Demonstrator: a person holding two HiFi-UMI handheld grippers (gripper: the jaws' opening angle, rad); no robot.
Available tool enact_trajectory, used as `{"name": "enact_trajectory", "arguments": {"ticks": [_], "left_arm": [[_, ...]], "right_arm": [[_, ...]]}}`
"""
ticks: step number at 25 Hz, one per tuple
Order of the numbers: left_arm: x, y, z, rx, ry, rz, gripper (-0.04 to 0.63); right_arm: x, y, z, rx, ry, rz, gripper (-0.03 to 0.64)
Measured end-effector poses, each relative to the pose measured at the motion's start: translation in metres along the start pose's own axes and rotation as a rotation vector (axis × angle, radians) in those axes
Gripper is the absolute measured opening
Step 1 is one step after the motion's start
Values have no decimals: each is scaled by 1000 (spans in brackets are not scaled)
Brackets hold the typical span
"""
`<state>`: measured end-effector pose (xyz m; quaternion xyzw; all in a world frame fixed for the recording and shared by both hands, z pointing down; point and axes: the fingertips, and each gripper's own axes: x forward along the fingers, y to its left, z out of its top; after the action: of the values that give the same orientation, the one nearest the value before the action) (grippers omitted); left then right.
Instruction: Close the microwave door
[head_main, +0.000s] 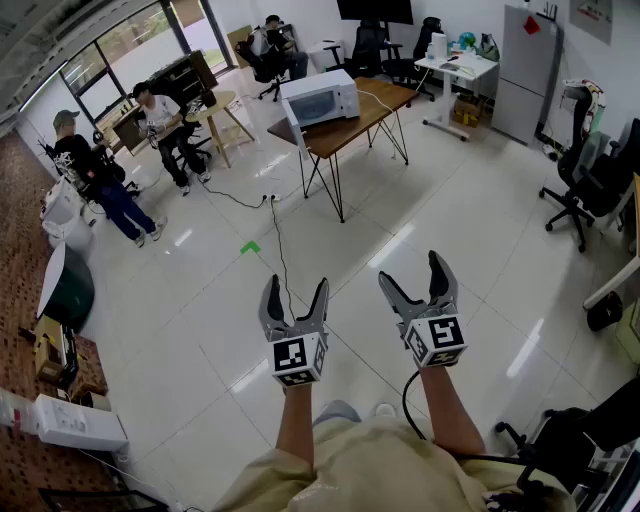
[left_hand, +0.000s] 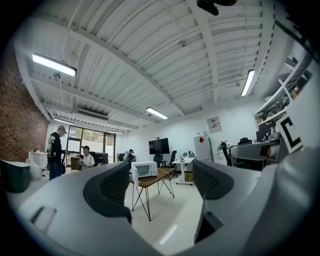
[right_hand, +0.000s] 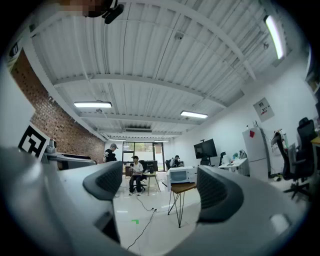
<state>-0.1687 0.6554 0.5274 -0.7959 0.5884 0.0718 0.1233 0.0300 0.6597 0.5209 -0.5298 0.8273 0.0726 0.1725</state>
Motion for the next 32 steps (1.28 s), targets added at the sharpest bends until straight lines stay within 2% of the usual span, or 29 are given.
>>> {"name": "enact_trajectory", "arguments": {"ticks": [5, 8, 12, 21, 26, 29, 32], "left_arm": [[22, -7, -21, 4, 15, -13, 399], [47, 8, -33, -7, 9, -22, 399], [78, 43, -52, -29, 4, -24, 399], [143, 165, -74, -72, -73, -52, 396], [175, 224, -90, -88, -76, -66, 390], [199, 243, -109, -113, -49, -71, 388], [219, 235, -114, -118, -27, -90, 388]], "right_arm": [[13, -18, -24, 11, 17, 8, 453], [43, -21, -43, 7, 34, 15, 453], [90, -13, -65, -11, 50, 25, 453], [219, 49, -106, -78, 45, 55, 451], [274, 74, -131, -83, 58, 52, 449], [298, 69, -153, -78, 100, 38, 448], [309, 50, -153, -67, 106, 27, 446]]}}
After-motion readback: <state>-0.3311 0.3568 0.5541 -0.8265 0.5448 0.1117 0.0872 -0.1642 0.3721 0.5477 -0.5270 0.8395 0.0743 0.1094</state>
